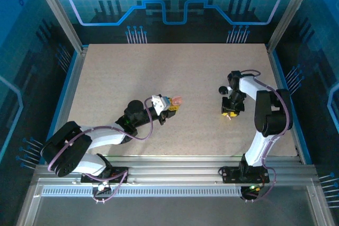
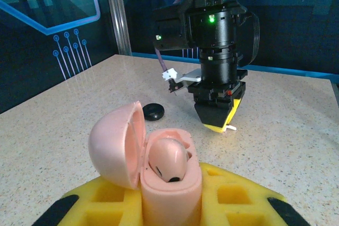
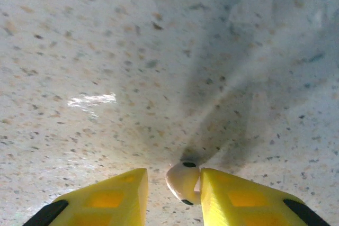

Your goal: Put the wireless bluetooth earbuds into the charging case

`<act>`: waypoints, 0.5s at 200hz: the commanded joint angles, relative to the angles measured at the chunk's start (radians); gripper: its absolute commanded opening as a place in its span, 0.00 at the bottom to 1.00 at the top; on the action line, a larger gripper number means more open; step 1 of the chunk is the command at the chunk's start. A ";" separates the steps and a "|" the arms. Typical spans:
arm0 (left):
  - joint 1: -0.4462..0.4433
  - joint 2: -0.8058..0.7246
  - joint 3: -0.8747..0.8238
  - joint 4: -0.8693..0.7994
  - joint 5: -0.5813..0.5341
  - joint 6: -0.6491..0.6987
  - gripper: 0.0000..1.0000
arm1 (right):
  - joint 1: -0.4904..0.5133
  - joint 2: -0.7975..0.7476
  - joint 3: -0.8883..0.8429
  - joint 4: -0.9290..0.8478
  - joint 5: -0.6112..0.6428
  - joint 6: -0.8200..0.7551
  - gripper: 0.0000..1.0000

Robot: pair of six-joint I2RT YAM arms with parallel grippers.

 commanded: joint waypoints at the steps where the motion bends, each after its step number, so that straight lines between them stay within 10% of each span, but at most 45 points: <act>1: 0.004 -0.033 -0.006 0.011 0.004 -0.001 0.19 | 0.020 0.031 0.036 -0.040 0.037 -0.026 0.31; 100: 0.004 -0.032 -0.003 0.003 0.004 -0.001 0.19 | 0.039 0.064 0.054 -0.091 0.060 -0.059 0.30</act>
